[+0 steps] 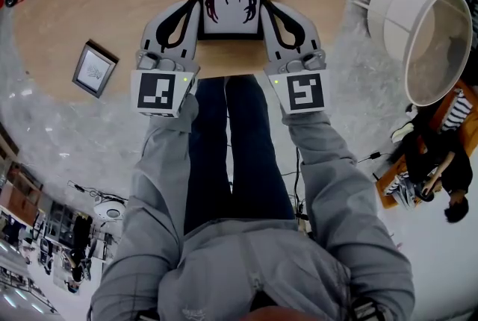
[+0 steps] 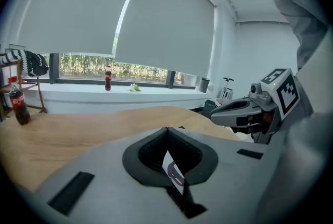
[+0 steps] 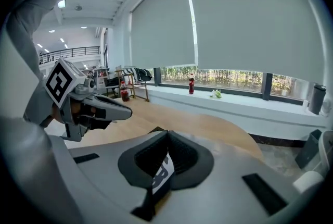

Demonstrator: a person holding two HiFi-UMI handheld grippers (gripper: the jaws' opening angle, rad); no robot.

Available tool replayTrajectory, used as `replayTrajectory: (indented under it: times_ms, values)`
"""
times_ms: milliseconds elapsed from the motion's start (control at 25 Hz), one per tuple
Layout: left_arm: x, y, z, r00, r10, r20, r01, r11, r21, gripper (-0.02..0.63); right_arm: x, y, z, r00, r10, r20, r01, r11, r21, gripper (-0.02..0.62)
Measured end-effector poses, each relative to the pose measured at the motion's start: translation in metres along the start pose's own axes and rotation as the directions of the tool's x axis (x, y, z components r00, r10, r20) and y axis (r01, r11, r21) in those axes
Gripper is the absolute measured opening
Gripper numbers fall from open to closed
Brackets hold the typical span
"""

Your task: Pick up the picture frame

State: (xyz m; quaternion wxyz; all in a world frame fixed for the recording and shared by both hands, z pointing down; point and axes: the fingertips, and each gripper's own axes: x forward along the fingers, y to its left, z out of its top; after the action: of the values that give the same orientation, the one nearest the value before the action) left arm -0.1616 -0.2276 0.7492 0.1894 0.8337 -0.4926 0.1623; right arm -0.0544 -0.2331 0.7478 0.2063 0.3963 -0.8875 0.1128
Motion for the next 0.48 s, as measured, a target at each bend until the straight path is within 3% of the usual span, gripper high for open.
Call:
replayTrajectory:
  times_ms: [480]
  values:
    - [0.015,0.007,-0.053,0.989,-0.001,-0.150,-0.009,0.998,-0.065,0.018,0.007,-0.009,-0.034,0.995,-0.031,-0.100,0.040,0.996,0.086,0.032]
